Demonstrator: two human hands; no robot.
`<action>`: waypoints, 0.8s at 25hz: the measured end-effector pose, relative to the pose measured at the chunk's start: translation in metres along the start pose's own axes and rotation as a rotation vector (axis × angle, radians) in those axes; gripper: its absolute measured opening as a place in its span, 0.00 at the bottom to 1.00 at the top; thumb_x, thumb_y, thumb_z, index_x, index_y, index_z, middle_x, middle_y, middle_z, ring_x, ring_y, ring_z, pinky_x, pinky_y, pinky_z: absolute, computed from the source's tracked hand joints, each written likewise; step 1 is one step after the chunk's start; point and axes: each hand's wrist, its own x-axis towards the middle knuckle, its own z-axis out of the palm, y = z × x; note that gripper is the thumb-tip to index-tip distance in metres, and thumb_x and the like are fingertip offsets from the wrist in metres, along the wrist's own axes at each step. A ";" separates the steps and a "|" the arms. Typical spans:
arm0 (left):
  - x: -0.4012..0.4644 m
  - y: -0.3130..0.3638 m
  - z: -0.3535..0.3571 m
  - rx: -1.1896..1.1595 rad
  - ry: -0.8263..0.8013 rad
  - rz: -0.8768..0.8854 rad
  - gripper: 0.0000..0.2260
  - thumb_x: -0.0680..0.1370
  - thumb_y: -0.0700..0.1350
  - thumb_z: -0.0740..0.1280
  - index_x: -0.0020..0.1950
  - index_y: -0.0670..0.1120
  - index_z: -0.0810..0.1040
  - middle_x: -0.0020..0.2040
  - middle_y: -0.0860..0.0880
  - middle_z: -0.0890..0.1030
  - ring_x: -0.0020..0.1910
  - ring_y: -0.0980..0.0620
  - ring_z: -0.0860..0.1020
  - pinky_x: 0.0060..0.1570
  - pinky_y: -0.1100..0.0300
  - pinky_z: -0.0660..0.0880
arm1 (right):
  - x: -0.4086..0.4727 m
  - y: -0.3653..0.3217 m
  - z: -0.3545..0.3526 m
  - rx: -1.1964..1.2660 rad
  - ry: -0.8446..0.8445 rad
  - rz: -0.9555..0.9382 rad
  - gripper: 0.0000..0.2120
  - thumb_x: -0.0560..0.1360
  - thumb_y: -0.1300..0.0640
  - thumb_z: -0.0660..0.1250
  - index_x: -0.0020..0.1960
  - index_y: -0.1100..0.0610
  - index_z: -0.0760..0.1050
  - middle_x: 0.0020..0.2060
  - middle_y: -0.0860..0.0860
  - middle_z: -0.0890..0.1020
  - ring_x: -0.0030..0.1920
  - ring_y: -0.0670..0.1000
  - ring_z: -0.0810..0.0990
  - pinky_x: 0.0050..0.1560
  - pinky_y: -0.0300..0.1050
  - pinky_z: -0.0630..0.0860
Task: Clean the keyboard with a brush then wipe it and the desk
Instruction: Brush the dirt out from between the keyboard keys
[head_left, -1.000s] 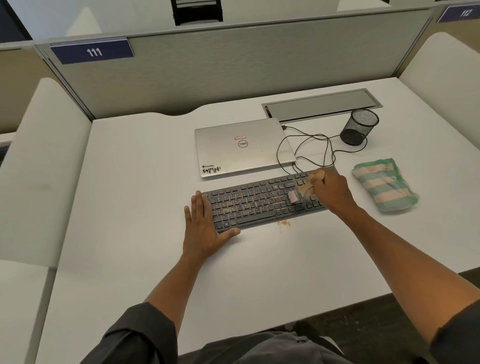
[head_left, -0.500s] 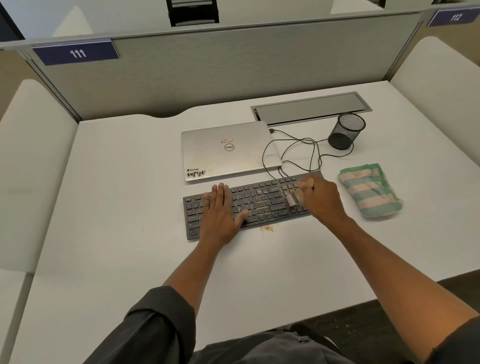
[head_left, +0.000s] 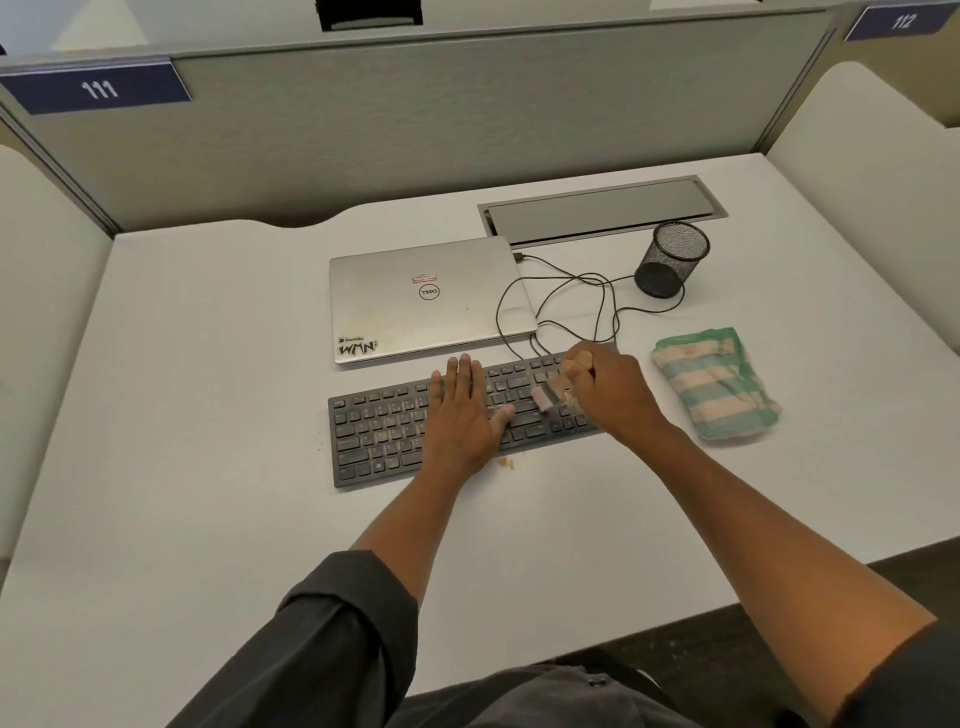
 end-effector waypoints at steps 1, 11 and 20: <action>0.002 0.004 0.001 -0.013 0.005 -0.015 0.36 0.84 0.63 0.44 0.82 0.40 0.40 0.83 0.40 0.42 0.82 0.44 0.38 0.80 0.46 0.37 | 0.001 0.002 0.002 -0.002 0.002 0.008 0.06 0.80 0.57 0.62 0.46 0.54 0.76 0.41 0.52 0.81 0.43 0.53 0.78 0.40 0.43 0.70; 0.004 0.008 0.014 -0.038 0.083 -0.041 0.30 0.85 0.54 0.45 0.83 0.41 0.44 0.83 0.41 0.44 0.82 0.45 0.41 0.80 0.46 0.39 | 0.040 -0.012 -0.005 0.009 -0.010 -0.079 0.06 0.80 0.55 0.62 0.49 0.52 0.78 0.39 0.49 0.81 0.39 0.50 0.78 0.40 0.45 0.72; 0.005 0.008 0.015 -0.038 0.074 -0.048 0.30 0.85 0.54 0.46 0.83 0.41 0.43 0.83 0.42 0.43 0.82 0.45 0.40 0.80 0.46 0.39 | 0.009 0.001 -0.016 -0.162 -0.383 -0.273 0.06 0.77 0.60 0.68 0.48 0.53 0.83 0.44 0.47 0.84 0.45 0.47 0.78 0.46 0.45 0.74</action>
